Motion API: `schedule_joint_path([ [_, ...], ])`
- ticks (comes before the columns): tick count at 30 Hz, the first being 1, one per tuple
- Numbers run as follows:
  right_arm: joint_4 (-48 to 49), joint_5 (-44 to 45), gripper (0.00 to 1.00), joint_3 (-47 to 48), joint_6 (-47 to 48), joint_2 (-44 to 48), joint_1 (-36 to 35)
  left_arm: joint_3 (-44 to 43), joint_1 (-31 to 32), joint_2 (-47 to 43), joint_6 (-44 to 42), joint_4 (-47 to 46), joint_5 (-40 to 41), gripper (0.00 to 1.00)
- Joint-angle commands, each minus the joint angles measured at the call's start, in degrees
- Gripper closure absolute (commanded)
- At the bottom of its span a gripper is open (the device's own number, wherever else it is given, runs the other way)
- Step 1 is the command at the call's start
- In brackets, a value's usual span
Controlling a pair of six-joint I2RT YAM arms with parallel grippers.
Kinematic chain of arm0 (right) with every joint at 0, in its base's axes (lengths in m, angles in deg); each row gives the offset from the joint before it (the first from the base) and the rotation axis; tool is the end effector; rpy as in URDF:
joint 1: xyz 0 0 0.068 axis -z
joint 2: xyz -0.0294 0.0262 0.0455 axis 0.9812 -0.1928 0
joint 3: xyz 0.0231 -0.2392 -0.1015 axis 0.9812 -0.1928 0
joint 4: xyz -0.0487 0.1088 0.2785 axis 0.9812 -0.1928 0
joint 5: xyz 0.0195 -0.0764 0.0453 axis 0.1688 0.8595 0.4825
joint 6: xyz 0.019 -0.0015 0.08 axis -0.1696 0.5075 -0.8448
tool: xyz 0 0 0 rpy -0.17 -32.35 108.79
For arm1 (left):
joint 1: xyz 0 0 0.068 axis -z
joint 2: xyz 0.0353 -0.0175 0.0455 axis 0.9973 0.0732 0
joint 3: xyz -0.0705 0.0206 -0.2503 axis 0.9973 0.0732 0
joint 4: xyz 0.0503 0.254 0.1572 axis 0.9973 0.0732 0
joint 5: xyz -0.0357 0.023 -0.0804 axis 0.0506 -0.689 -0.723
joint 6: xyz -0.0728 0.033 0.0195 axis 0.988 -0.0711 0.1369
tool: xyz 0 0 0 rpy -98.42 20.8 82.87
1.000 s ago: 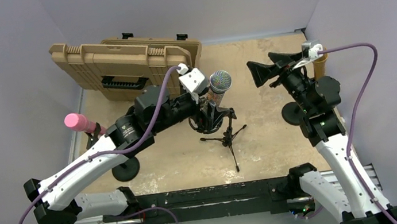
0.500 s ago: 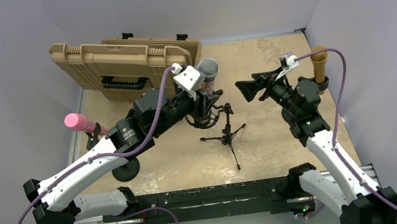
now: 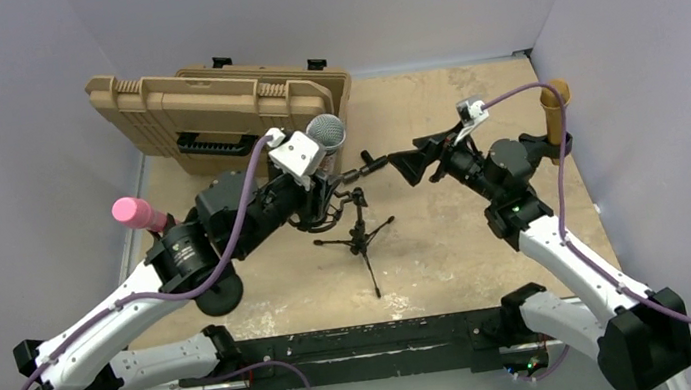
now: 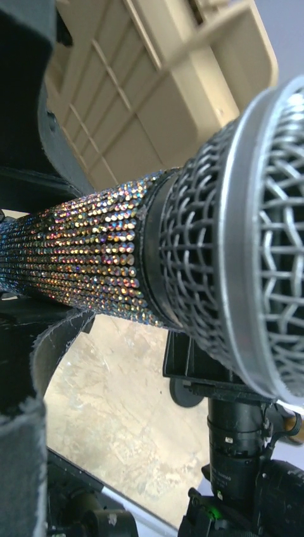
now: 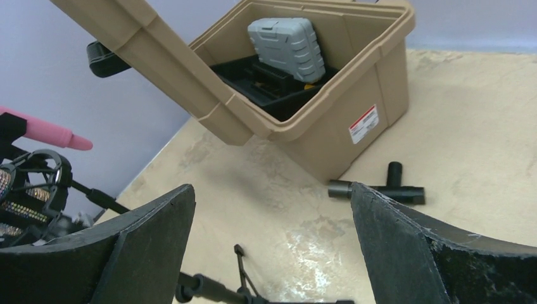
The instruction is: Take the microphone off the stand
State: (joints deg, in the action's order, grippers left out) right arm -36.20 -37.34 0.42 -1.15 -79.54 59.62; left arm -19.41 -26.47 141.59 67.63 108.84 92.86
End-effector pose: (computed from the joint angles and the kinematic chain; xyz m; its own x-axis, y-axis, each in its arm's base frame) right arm 0.2842 0.1277 0.2871 -0.2479 0.3599 -0.8995 -0.6135 0.6603 0.4333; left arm 0.1646 -0.2430 0.4348 -0.0620 0.1128 -0.9917 0.7090 0.7043 0.0358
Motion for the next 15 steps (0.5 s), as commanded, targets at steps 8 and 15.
schedule_joint_path([
  [8,15.4,0.6,0.08,-1.9,2.0,-5.3,-14.4,2.9,0.0,-4.3,-0.9,-4.9,10.2,1.0],
  [15,31.0,0.1,0.08,-11.7,3.5,-2.0,-18.8,2.6,0.0,-4.6,-0.9,-4.4,10.4,1.0],
])
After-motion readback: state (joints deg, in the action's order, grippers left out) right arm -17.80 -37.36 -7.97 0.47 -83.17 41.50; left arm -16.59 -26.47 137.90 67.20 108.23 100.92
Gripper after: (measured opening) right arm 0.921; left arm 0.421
